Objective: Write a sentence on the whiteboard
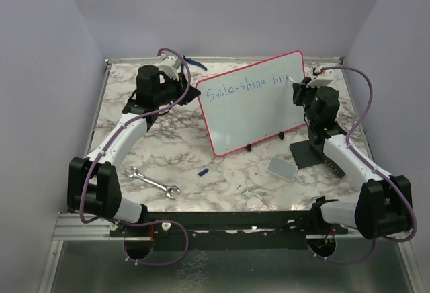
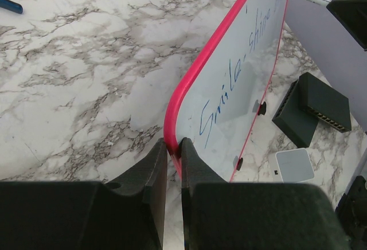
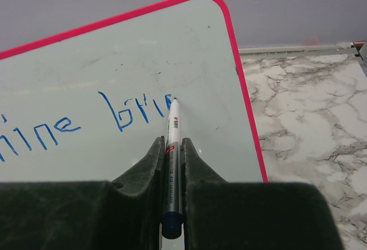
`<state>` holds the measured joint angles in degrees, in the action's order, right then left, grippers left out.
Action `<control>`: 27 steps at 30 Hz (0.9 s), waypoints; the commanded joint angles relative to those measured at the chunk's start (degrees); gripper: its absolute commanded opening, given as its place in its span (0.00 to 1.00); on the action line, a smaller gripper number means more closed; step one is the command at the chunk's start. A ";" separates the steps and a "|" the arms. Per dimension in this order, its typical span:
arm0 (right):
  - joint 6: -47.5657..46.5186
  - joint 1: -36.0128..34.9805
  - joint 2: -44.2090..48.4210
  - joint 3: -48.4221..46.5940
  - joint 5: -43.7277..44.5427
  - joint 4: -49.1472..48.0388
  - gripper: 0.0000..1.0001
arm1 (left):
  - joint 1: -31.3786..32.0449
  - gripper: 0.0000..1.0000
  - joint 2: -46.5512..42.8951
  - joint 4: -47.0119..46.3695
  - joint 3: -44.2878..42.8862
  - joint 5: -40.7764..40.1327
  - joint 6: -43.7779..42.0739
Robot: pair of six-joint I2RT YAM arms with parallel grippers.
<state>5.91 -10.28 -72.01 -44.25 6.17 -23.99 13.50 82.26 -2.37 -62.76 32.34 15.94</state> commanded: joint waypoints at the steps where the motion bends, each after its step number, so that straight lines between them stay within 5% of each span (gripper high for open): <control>1: -0.33 0.22 -0.75 -1.37 0.14 -1.19 0.01 | -0.19 0.00 -1.95 -1.49 0.36 0.71 -1.83; 27: 1.50 0.18 1.22 3.84 -0.86 1.86 0.01 | -0.20 0.00 -2.27 -1.57 0.36 0.80 -1.63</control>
<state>7.51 -10.28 -71.72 -41.56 8.05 -23.66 13.50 82.26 -2.37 -62.76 32.34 15.97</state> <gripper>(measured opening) 0.114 0.132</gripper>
